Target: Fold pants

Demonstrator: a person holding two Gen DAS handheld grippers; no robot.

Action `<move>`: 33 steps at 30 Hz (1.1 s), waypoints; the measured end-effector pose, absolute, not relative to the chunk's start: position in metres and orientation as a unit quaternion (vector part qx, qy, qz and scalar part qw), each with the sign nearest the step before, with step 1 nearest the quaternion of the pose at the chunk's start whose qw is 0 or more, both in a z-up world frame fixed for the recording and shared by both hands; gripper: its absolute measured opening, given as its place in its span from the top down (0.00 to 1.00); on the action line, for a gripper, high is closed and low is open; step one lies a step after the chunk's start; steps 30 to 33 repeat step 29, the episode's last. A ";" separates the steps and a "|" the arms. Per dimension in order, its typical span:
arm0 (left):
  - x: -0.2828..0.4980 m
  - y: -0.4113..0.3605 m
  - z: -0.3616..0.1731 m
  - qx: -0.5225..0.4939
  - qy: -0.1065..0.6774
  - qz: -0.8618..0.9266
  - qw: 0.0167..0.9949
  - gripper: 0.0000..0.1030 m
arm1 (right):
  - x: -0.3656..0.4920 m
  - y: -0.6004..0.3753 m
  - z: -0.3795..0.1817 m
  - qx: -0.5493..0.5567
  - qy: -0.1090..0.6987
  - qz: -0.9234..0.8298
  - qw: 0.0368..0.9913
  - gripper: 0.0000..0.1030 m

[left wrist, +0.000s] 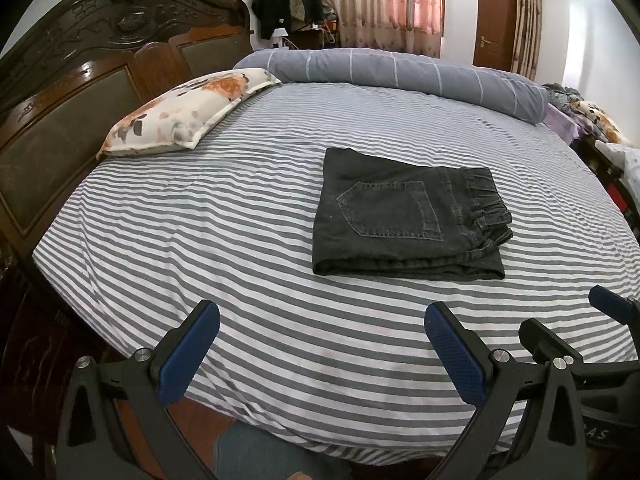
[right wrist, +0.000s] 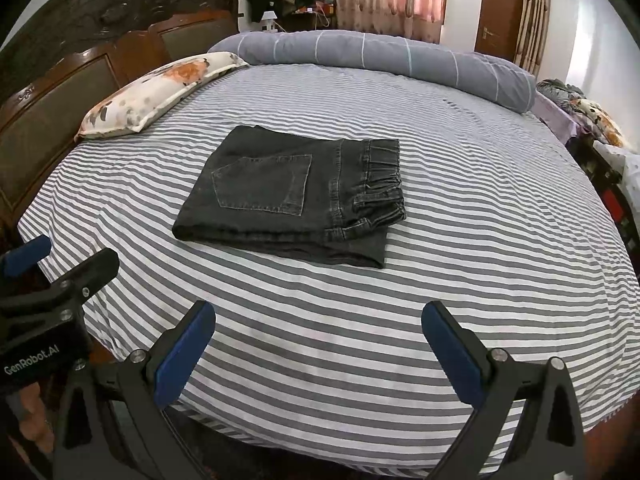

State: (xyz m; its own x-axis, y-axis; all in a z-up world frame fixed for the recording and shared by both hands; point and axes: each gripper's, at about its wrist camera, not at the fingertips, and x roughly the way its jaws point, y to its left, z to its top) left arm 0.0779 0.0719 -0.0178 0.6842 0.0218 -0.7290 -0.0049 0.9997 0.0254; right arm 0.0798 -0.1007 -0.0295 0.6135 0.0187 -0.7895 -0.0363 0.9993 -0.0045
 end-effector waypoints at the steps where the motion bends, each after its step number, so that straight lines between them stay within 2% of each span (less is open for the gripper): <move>1: 0.078 0.073 -0.018 0.011 0.397 0.008 0.918 0.01 | 0.080 -0.101 -0.030 -0.010 0.440 0.016 0.898 0.01; 33: 0.080 0.078 -0.026 0.006 0.400 0.011 0.916 0.01 | 0.084 -0.104 -0.038 -0.012 0.447 0.014 0.894 0.01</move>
